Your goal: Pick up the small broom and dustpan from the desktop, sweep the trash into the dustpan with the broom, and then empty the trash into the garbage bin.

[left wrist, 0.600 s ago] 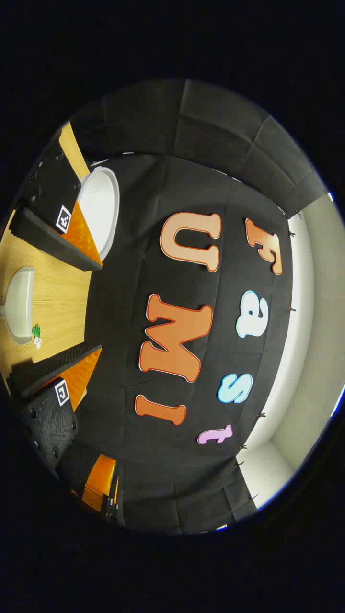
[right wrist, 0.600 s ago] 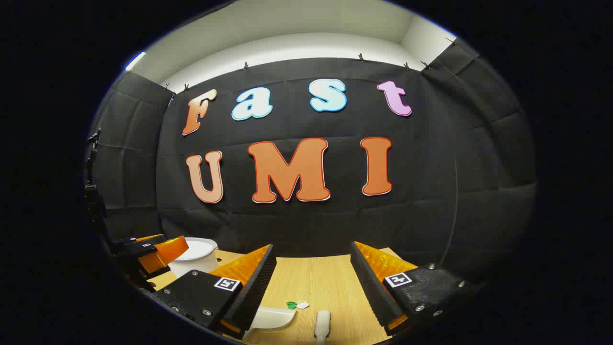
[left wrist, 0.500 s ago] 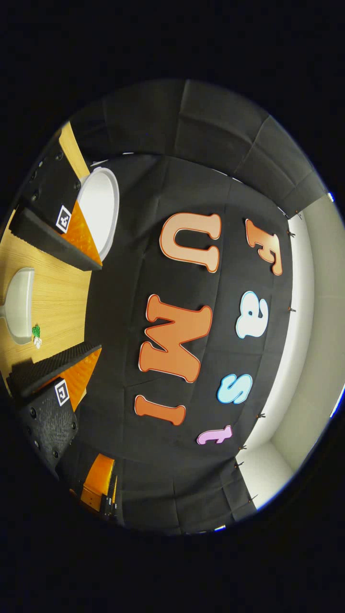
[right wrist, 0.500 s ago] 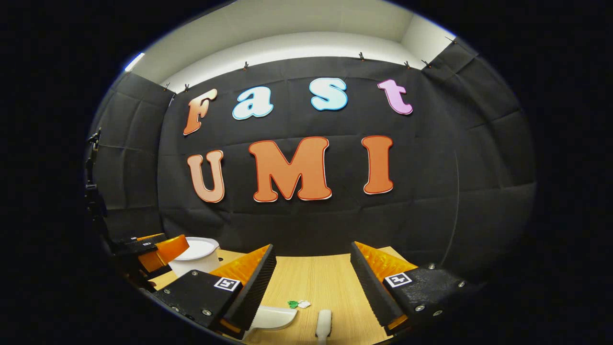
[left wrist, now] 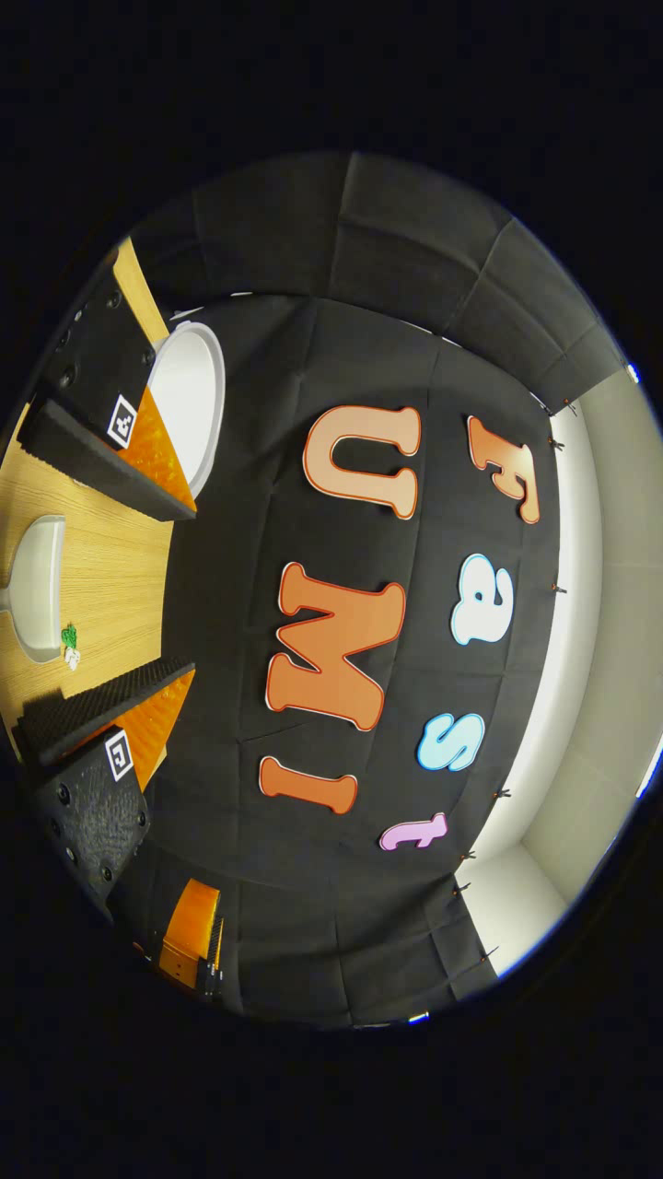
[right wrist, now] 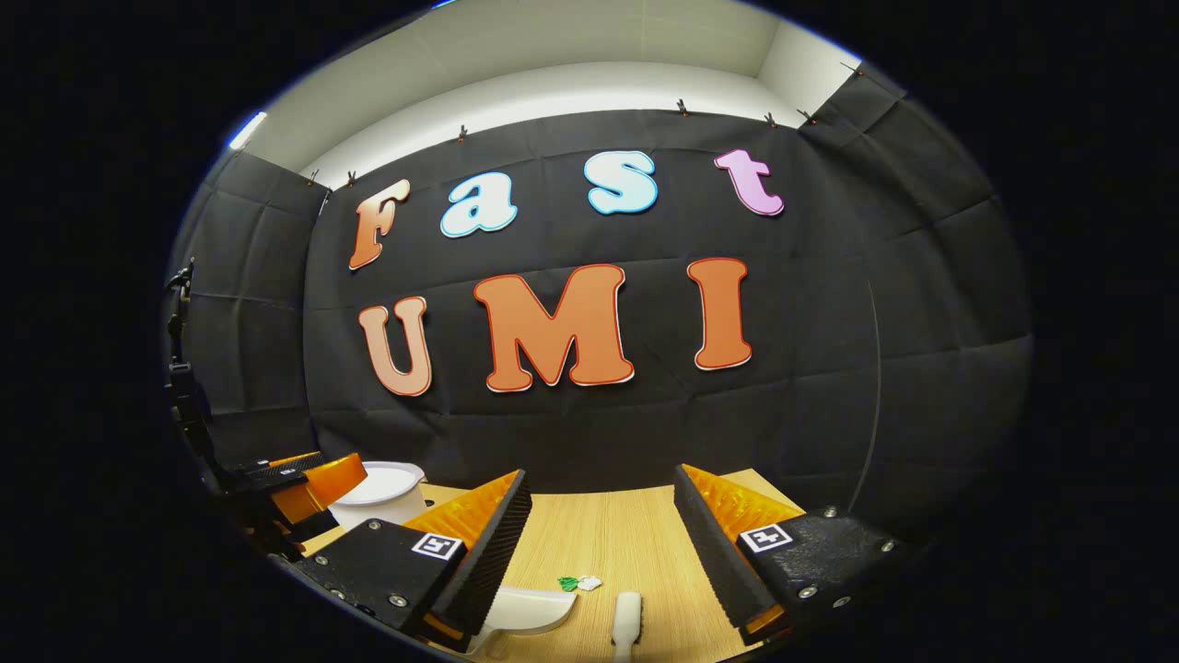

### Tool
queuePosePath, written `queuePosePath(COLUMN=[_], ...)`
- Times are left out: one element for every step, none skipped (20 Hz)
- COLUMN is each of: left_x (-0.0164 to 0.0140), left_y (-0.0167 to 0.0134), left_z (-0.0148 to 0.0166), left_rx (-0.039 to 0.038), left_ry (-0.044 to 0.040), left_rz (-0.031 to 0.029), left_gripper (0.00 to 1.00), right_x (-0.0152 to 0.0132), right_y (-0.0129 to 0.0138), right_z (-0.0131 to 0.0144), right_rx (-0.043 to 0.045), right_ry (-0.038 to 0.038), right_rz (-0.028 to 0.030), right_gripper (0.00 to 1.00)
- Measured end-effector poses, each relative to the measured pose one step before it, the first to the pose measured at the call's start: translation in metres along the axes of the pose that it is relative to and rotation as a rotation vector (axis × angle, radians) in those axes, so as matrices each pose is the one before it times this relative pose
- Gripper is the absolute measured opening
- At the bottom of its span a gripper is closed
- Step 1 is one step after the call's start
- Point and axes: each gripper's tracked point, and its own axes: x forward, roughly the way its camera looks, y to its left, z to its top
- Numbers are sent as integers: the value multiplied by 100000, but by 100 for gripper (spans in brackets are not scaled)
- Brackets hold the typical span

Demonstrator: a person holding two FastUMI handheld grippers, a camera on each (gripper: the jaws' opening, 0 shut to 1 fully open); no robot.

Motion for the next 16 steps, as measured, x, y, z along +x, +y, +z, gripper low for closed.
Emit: queuePosePath(left_x=[-83, -123, -143, 149, -25, 34, 47, -100, 8, 44, 61, 176, -4, 44, 127, 151], left_y=[-99, -174, -73, -88, 25, 154, 103, 58, 71, 24, -64, 30, 39, 6, 29, 101], left_z=[-59, -184, -207, -309, -70, -345, -186, -111, -126, -281, -195, -293, -83, -169, -127, -339], left_rx=[-577, -745, -496, -219, -252, -279, -183, -172, -201, -347, -541, -657, -609, -451, -175, -4], left_ry=[267, 177, 993, 792, 513, 654, 441, 508, 659, 807, 669, 569, 586, 716, 734, 687], left_rz=[-363, -453, -596, -338, -70, 83, 261, 266, -1, -37, -159, -5, -128, -229, 67, 168], left_gripper=[94, 94, 94, 94, 94, 95, 95, 95, 95, 95, 95, 95, 95, 95, 95, 95], right_x=[31, -117, -3, -66, 56, 71, 24, -17, -29, 75, 49, -9, 28, 21, 103, 88], right_y=[118, -81, -8, 146, 100, 5, 81, 101, 88, 2, -60, 35, 56, -80, -22, 29], right_z=[-134, 52, 115, 49, -30, -72, 25, -37, -69, -210, -168, -53, -50, -13, -9, -61], right_rx=[-152, -52, 155, 96, -201, -315, -106, 193, 400, 197, 20, -78, 99, 92, -134, -200], right_ry=[635, 111, -254, -79, 87, 17, -149, 216, 409, 428, 411, 372, 246, 203, -32, 212], right_rz=[486, 185, 71, 396, 354, 155, 374, 317, 330, 225, 133, 21, 143, 117, -44, -224], right_gripper=[93, 93, 93, 93, 93, 93, 93, 93, 93, 93, 94, 94, 94, 94, 94, 94])
